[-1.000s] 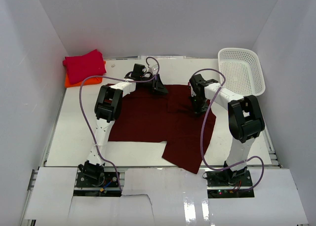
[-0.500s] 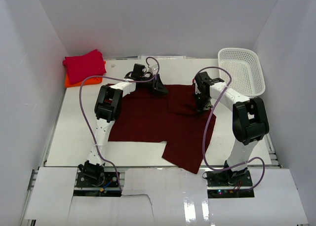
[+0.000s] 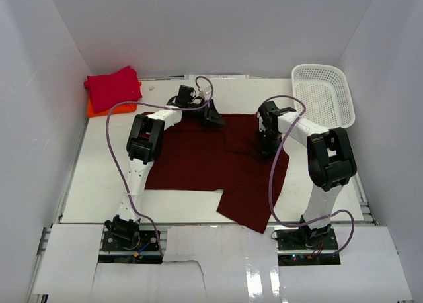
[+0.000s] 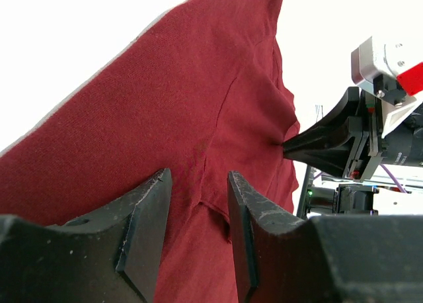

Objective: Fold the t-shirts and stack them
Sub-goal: Fold the flattened tshirt in 1/3 of the way

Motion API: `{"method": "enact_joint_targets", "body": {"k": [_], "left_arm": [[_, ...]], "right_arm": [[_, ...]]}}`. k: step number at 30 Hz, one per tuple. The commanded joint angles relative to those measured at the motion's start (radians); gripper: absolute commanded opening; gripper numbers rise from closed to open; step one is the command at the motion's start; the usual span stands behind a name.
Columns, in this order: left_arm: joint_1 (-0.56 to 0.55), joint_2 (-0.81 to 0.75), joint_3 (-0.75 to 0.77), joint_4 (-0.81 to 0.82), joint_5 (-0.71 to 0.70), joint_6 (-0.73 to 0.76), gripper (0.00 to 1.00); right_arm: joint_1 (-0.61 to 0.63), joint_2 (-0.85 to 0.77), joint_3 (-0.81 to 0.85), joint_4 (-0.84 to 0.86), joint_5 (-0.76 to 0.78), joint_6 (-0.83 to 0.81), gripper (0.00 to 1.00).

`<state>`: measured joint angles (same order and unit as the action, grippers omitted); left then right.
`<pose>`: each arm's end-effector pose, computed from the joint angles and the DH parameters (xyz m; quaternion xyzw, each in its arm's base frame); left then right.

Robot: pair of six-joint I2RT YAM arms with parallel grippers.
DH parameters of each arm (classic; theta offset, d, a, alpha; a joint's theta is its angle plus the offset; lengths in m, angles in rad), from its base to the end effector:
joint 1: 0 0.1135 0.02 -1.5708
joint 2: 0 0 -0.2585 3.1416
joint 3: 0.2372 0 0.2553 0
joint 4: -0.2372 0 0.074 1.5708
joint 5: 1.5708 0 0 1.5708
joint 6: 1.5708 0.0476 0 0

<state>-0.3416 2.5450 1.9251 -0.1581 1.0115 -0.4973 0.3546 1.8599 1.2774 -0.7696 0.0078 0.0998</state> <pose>0.4966 -0.2194 0.0937 0.1237 0.8191 -0.5457 0.1265 0.3380 0.1248 0.1562 -0.1259 0.9860 0.0208 0.1072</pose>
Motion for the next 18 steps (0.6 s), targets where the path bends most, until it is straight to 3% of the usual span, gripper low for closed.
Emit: {"method": "enact_joint_targets", "body": {"k": [1, 3, 4, 13, 18], "left_arm": [[0.003, -0.032, -0.008, -0.06, -0.021, 0.032, 0.51], [0.003, -0.032, -0.006, -0.06, -0.019, 0.031, 0.51], [0.003, -0.034, -0.005, -0.061, -0.019, 0.031, 0.51], [0.003, -0.035, 0.0, -0.063, -0.021, 0.031, 0.51], [0.003, -0.038, -0.005, -0.063, -0.024, 0.032, 0.51]], "right_arm": [[0.007, -0.03, -0.015, -0.045, 0.03, 0.014, 0.32], [0.007, -0.05, -0.016, -0.043, 0.084, 0.032, 0.45], [0.007, -0.077, -0.016, -0.043, 0.104, 0.041, 0.47], [0.096, -0.218, 0.08, -0.017, 0.234, 0.028, 0.49], [0.161, -0.242, 0.048, 0.062, 0.219, -0.031, 0.5]]}}
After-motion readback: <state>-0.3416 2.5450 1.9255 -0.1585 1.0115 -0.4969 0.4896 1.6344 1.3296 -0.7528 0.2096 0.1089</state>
